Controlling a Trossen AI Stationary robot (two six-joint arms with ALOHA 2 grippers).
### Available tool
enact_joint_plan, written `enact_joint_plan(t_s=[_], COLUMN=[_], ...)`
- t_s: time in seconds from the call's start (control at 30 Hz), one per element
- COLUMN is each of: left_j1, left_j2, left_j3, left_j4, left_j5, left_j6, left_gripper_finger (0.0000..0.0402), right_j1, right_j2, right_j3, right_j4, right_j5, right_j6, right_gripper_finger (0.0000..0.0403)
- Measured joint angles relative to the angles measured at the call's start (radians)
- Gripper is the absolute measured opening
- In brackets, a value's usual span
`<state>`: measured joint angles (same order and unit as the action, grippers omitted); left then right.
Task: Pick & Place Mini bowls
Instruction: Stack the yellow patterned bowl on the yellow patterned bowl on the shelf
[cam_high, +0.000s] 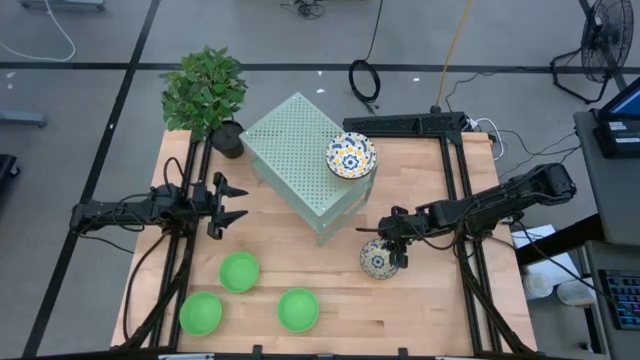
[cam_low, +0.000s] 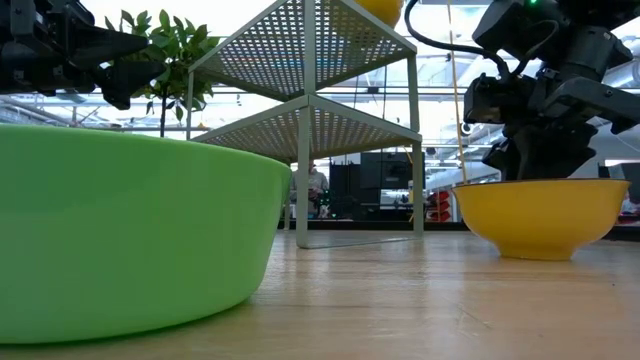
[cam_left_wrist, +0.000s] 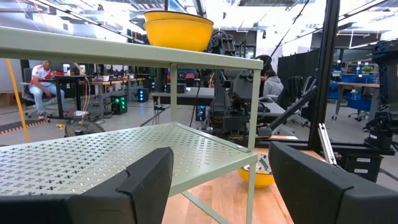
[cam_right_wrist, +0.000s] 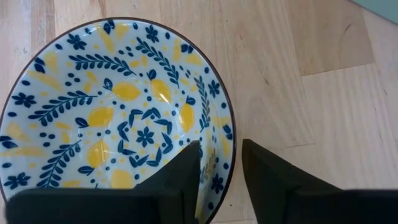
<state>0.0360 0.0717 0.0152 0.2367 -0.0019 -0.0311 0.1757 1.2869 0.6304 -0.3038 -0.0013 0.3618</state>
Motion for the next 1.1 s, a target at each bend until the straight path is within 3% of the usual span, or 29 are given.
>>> enact_joint_plan(t_s=[0.57,1.1], left_j1=[0.0,0.0], left_j2=[0.0,0.0], left_j3=[0.0,0.0], left_j4=[0.0,0.0], left_j5=[0.0,0.0], left_j6=[0.0,0.0], left_gripper_finger=[0.0269,0.0269], right_j1=[0.0,0.0], right_j2=[0.0,-0.001], right_j3=[0.0,0.0], right_j4=[0.003,0.002], right_j5=[-0.002,-0.002], right_j6=[-0.007,-0.01], right_gripper_finger=[0.0029,0.0023])
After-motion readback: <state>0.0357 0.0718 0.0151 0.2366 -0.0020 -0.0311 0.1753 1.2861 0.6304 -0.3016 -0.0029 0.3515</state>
